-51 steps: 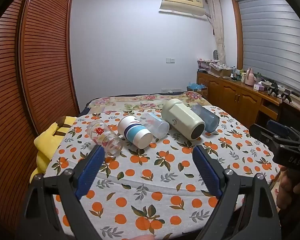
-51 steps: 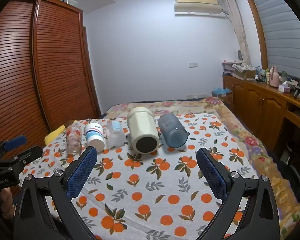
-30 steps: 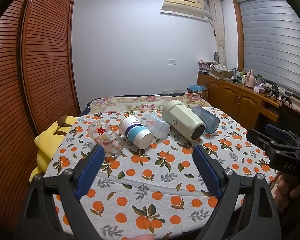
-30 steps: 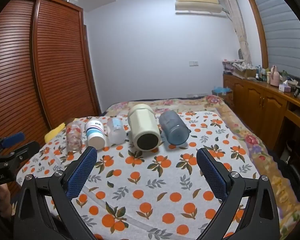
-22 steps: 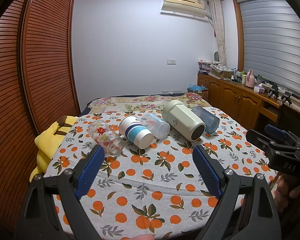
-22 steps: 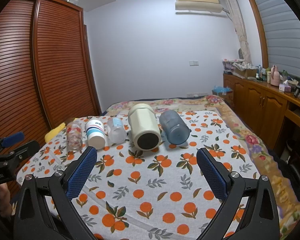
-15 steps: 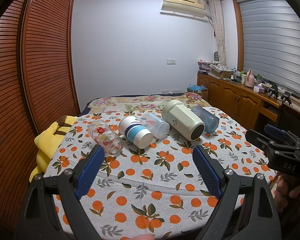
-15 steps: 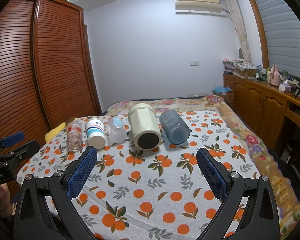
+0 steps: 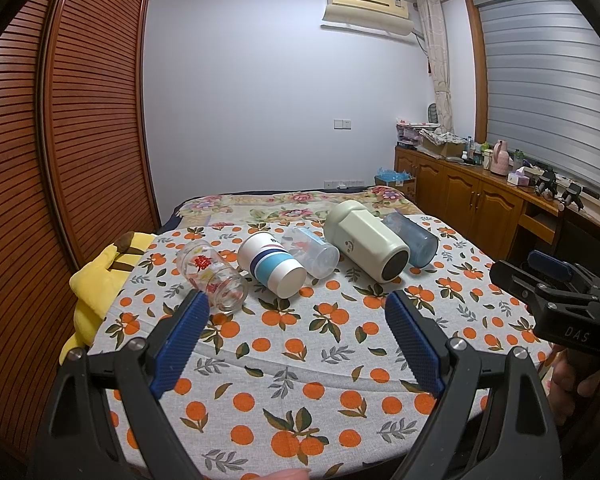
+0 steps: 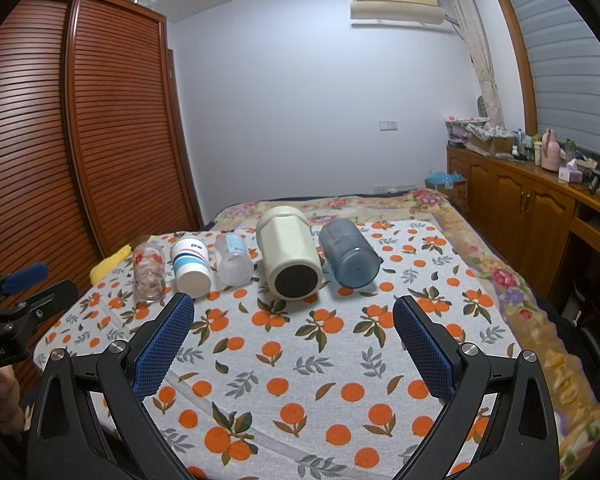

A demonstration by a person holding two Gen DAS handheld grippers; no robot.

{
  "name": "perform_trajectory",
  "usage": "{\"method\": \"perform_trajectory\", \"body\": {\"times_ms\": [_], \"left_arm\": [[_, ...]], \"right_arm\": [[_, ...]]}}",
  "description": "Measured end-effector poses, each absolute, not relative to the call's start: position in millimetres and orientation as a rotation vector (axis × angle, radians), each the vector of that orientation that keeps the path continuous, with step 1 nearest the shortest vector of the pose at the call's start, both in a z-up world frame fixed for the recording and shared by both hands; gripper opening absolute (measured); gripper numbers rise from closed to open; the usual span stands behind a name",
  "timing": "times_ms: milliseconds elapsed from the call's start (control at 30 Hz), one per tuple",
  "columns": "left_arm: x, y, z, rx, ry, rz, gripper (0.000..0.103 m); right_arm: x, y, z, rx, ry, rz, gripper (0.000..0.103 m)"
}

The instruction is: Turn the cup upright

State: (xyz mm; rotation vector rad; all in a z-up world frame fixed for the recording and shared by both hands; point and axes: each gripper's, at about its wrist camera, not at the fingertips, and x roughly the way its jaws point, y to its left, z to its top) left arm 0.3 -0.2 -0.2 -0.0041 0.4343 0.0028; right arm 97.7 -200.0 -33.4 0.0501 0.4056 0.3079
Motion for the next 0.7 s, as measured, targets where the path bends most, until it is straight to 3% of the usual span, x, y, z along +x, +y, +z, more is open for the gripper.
{"method": "perform_trajectory", "body": {"times_ms": [700], "left_arm": [[0.5,-0.5,-0.5,-0.005,0.434,0.003,0.090]], "right_arm": [[98.8,-200.5,-33.4,0.051,0.408,0.309,0.101]]}}
